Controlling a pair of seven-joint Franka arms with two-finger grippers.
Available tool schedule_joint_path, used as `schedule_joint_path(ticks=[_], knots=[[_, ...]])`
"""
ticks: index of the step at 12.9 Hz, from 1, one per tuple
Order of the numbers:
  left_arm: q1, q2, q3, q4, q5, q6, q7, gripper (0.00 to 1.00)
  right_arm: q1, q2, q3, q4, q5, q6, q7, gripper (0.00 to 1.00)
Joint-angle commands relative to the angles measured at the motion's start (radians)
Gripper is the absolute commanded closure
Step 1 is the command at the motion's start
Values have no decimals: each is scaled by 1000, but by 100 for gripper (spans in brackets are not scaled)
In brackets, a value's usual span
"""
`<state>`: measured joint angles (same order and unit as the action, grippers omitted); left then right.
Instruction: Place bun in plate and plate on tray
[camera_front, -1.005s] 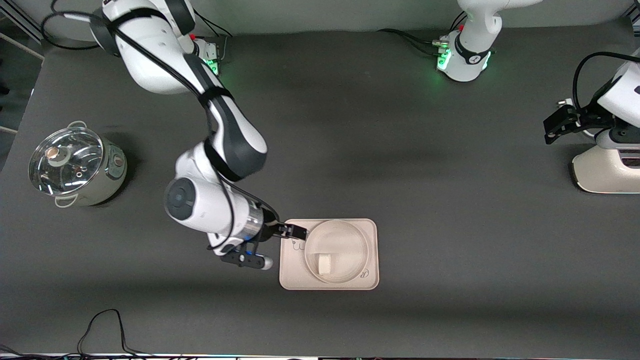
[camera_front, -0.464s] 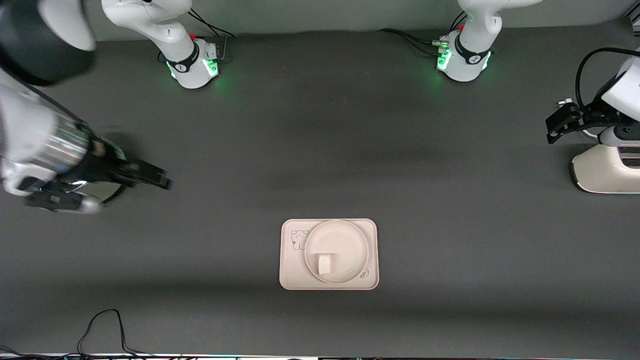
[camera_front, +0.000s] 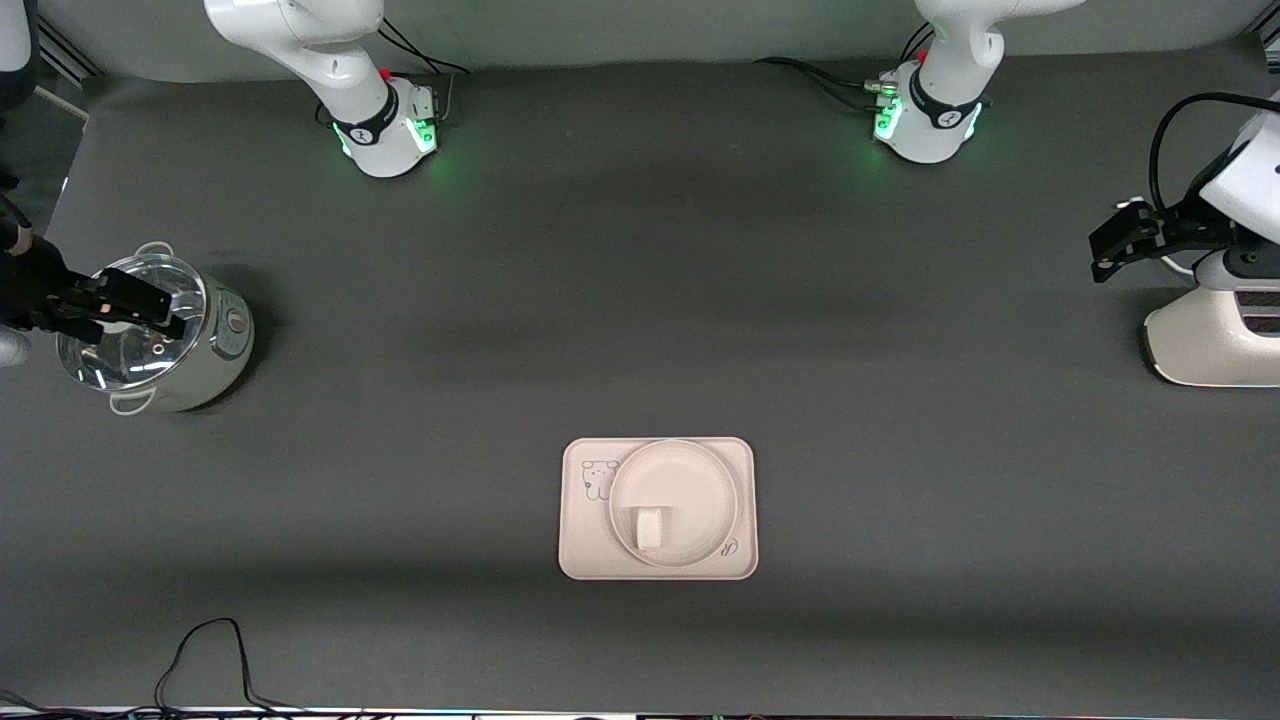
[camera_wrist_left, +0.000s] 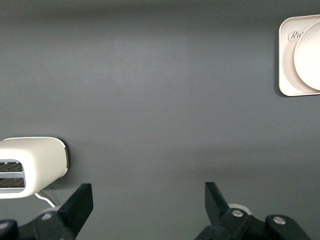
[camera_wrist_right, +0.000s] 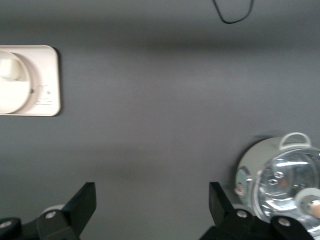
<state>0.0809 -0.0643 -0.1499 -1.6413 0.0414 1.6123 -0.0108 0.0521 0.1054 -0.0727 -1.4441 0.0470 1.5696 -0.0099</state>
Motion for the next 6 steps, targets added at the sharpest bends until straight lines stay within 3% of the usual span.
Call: schedule_joint_path(ticks=[1, 6], knots=[[-16, 1, 7, 17, -5, -31, 0, 0, -1, -24, -9, -30, -44, 17, -24, 0], [-15, 1, 7, 18, -3, -40, 8, 0, 0, -23, -15, -32, -45, 15, -16, 0]])
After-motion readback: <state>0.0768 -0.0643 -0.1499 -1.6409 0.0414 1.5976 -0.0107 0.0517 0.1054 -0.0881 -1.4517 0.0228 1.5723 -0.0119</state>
